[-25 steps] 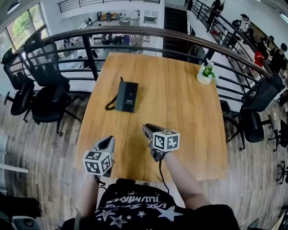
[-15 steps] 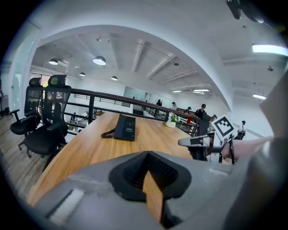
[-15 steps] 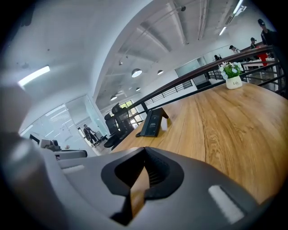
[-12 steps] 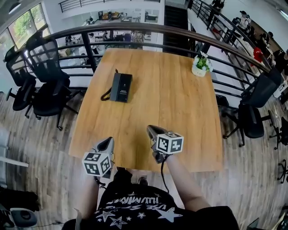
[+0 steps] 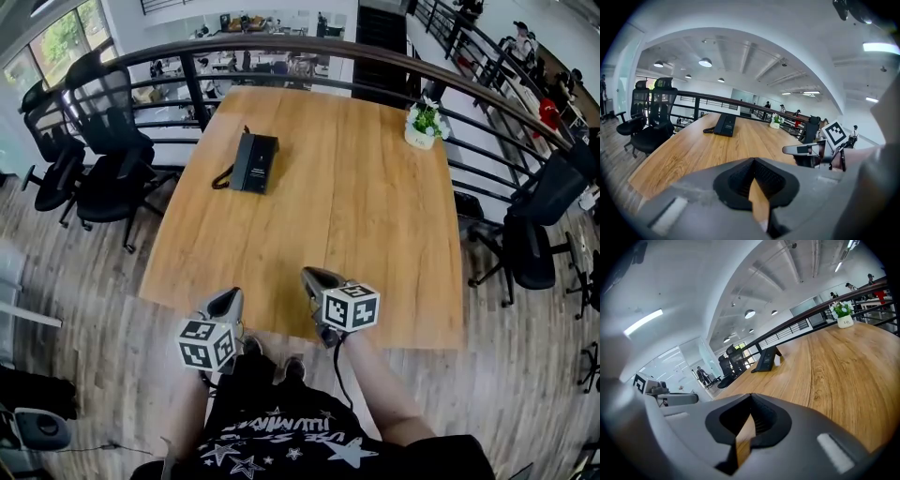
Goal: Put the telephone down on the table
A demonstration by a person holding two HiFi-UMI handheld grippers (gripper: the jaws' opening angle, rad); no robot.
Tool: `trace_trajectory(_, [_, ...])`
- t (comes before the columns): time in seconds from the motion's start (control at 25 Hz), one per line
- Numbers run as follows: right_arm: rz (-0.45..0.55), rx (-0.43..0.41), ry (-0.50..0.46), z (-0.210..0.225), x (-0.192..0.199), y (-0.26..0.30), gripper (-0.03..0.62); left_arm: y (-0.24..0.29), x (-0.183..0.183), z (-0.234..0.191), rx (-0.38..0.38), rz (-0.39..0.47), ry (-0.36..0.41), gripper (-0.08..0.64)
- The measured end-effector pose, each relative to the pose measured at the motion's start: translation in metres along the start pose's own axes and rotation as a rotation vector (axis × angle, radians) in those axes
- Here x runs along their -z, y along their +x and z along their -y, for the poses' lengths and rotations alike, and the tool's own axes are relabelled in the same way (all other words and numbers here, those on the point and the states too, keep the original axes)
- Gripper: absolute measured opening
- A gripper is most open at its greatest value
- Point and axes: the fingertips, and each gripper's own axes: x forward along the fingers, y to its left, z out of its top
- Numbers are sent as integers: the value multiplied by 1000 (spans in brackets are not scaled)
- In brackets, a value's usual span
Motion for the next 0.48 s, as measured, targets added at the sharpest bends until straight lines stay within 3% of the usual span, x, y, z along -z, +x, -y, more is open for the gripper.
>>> trace_trajectory(0.48, [19,15,17,-15,13,-28,-2,-16,6,8,23,5,6,2])
